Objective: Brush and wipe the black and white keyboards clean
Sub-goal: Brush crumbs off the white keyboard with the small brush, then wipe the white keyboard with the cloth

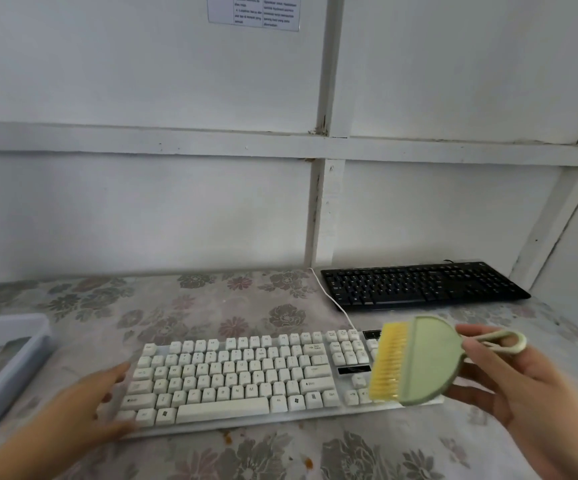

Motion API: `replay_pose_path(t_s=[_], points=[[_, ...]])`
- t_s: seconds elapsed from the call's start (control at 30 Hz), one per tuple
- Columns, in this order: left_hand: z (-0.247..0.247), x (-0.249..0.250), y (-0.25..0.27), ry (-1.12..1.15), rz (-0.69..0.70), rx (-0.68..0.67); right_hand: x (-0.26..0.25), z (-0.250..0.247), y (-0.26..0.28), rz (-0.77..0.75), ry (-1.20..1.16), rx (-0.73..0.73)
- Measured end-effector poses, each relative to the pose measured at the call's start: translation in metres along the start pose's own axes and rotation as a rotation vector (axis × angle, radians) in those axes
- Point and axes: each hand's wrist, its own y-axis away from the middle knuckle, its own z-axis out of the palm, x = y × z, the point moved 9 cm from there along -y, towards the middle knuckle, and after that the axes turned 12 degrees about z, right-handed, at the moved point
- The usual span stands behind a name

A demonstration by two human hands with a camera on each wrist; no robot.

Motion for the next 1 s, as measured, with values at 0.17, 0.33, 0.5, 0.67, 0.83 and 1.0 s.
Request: replay_pose_path(t_s=[0.17,0.33,0.5,0.67,0.83,1.0], points=[[-0.045,-0.01,0.007,0.032,0.113,0.157,-0.021,0.067,0.004,-0.084,0.11,-0.169],[-0.093,-0.049,0.023,0.06,0.057,0.151,-0.035,0.156,0.009,-0.156,0.153,-0.274],[-0.14,-0.108,0.043,-0.008,0.026,0.136,-0.032,0.294,0.01,-0.173,0.219,-0.456],[-0.165,-0.157,0.062,-0.014,0.047,0.096,-0.014,0.441,0.013,-0.258,0.393,-0.588],[-0.155,-0.204,0.066,0.131,-0.021,-0.045,0.016,0.556,0.035,-0.532,0.756,-0.714],[-0.17,-0.218,0.054,0.402,-0.028,0.098,0.064,0.619,0.053,-0.812,1.134,-0.834]])
